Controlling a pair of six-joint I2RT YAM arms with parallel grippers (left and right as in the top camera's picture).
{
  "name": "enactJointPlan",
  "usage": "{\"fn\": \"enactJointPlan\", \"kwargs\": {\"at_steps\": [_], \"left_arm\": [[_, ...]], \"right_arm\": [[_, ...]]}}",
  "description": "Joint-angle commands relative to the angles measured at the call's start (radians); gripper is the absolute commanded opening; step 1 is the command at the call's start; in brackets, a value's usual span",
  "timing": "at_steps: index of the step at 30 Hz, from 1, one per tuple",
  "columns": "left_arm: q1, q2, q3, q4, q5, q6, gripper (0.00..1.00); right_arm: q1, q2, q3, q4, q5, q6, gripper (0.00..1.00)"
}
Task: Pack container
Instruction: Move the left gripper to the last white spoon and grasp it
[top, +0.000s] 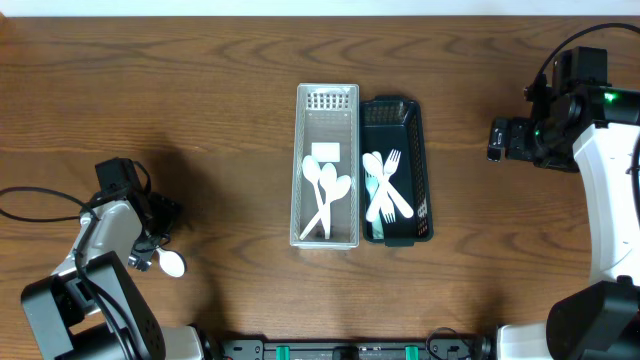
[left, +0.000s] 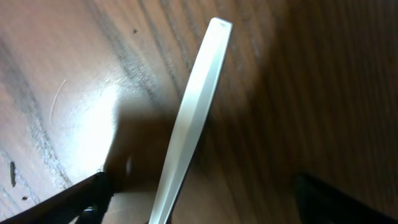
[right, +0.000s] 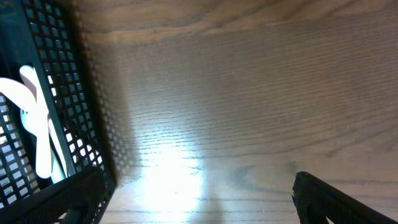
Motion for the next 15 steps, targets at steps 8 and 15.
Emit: {"fn": "enactJointPlan", "kwargs": {"at_steps": [8,15], "left_arm": [[0.003,0.076,-0.051,-0.048,0.007,0.013,0.58],[0.003,0.076,-0.051,-0.064,0.007,0.013,0.38]], "right_arm": [[-0.003,-0.001,0.000,-0.005,-0.003,-0.015,0.99],[-0.003,-0.001,0.000,-0.005,-0.003,-0.016,0.99]]}}
